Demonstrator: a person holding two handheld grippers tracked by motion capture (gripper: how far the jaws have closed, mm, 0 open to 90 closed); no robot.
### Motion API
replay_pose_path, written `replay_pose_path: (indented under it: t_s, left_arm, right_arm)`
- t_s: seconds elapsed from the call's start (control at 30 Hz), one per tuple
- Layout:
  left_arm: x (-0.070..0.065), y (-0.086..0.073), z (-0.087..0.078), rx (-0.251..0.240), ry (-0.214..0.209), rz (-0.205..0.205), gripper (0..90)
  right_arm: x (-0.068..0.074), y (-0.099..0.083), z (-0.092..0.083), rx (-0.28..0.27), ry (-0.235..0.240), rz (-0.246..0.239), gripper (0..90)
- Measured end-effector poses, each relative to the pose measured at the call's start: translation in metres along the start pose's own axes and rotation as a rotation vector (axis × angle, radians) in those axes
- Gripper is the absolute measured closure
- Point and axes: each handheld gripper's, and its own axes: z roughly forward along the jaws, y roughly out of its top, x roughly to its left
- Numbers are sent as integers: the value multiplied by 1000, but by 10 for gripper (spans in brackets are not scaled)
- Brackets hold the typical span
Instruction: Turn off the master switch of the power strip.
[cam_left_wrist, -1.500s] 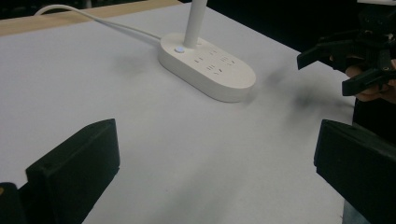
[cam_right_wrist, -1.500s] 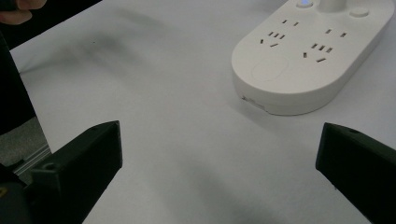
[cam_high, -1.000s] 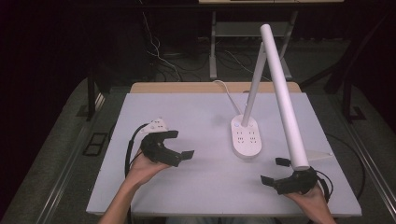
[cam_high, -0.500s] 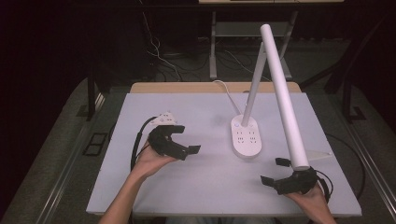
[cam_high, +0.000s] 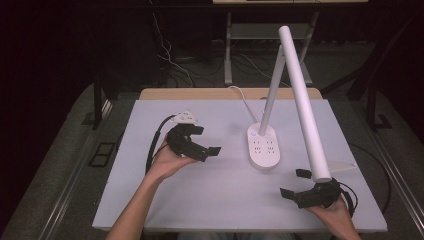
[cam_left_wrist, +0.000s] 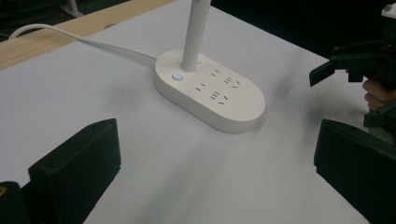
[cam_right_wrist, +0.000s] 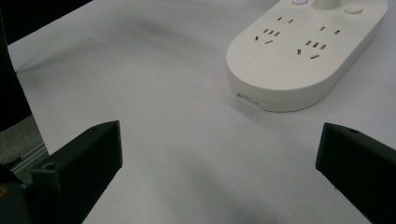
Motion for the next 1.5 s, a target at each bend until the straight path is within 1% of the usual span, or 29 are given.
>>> replay_pose_path:
  t_s: [0.03, 0.23, 0.3, 0.33, 0.47, 0.6, 0.77, 0.8, 0.9, 1.0, 1.17, 1.33, 1.43, 1.47, 1.5]
  left_arm:
    - [0, 1, 1, -5, 1, -8, 0]
    - [4, 10, 7, 9, 5, 0, 0]
    - [6, 13, 9, 19, 2, 12, 0]
    - [7, 15, 10, 13, 2, 8, 0]
    - [10, 20, 18, 22, -6, 2, 0]
    - [13, 24, 25, 34, -3, 0, 0]
    - [15, 28, 33, 35, -2, -5, 0]
    - [16, 29, 34, 42, 0, -5, 0]
    - [18, 31, 41, 48, 1, -16, 0]
    - [20, 33, 48, 61, 2, -15, 0]
    - [23, 35, 58, 64, -1, -23, 0]
    - [25, 39, 64, 72, 2, -28, 0]
    - [26, 42, 67, 68, 2, -34, 0]
    - [26, 43, 68, 70, 4, -28, 0]
    - [27, 44, 69, 69, 5, -31, 1]
  right_arm:
    - [0, 0, 0, -1, 0, -1, 0]
    - [0, 0, -1, 0, 1, 4, 0]
    - [0, 0, -1, 0, 1, 5, 0]
    - [0, 0, -1, 0, 1, 5, 0]
    - [-1, 0, -1, -1, 0, 4, 0]
    - [-1, 0, -1, -3, -1, 4, 0]
    - [-1, 0, -1, -3, -1, 3, 0]
    - [-1, 0, -1, -3, -1, 3, 0]
    - [0, 0, -1, -8, -2, 0, 0]
    - [-1, 0, -1, -8, -1, 0, 0]
    - [0, 0, -1, -6, 1, 0, 0]
    - [0, 0, -1, -7, 1, -1, 0]
    - [0, 0, -1, -7, 2, -1, 0]
    - [0, 0, -1, -7, 2, -1, 0]
    - [0, 0, -1, -7, 3, -1, 0]
